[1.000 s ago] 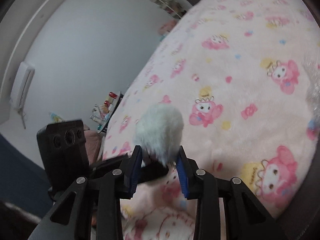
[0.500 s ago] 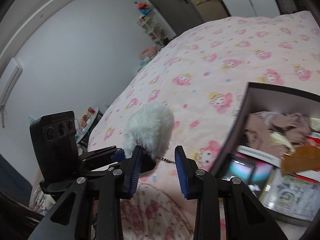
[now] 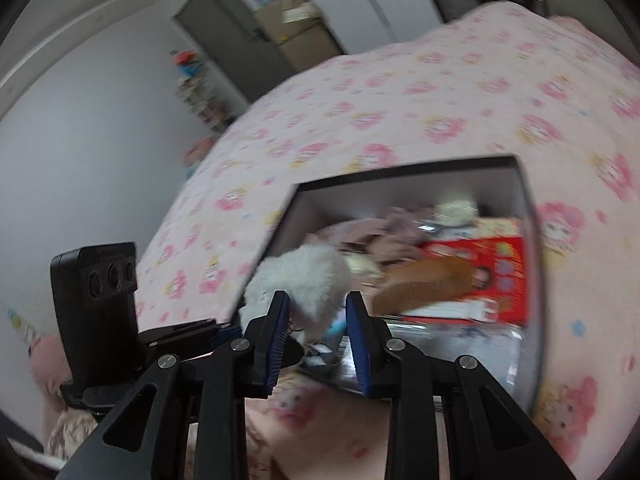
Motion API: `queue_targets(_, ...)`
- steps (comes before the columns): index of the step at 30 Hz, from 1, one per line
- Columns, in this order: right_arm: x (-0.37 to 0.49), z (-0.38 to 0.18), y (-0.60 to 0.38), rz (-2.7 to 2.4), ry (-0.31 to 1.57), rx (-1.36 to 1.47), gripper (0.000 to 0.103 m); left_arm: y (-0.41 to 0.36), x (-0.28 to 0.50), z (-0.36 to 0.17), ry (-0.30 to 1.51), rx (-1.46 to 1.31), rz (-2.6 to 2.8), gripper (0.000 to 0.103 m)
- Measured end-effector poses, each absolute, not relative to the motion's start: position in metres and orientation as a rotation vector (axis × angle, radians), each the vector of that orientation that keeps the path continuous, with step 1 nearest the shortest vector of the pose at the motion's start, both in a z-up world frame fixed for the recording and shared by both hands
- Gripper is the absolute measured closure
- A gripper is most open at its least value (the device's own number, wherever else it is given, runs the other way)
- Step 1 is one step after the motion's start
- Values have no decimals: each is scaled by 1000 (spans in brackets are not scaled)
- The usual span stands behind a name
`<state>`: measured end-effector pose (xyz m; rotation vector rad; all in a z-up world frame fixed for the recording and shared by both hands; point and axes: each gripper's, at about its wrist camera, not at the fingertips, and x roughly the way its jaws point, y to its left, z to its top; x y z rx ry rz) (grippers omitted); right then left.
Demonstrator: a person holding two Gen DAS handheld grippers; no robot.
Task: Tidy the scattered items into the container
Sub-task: 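Lower the plush toy into the box and open the left gripper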
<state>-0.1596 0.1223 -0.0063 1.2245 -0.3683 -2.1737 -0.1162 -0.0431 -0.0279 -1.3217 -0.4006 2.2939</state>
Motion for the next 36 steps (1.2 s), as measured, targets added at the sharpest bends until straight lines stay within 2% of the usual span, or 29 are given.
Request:
queue_targets(4,-176,-31,151,-2278,-375,1350,77,-27,-132,-48,-378,-1438,2255,70)
queue_targets(6,-185,-41,159,-2315,-382,1404,77,-28,-139,-50,-382,-1484,2255,67)
queue_targets(10,-201,-54,169,-2234,-523,1446,77,-46,-144,-48,-415,-1518,2306,65)
queue_targets(12,-205,-56,165,-2215,-520,1448,77,-54,-145,-46,-417,-1529,2346,66)
queue_targets(16,-204,-59,146,-2161,-441,1468,77,-46,-147,-47,-397,-1532,2268,66)
queue_targets(19,-199,-63,134,-2126,-382,1491,77,-24,-146,-58,-307,-1586,2205,67)
queue_targets(25,-193,-76,118,-2233,-108,1569,77,-19,-157,-79,-320,-1695,2230,72)
queue_targets(30,-187,-62,111,-2415,90,1459,77,-22,-164,-74,-325,-1684,2317,72)
queue_targets(36,-194,-76,116,-2257,-116,1558,77,-30,-162,-72,-427,-1648,2279,71)
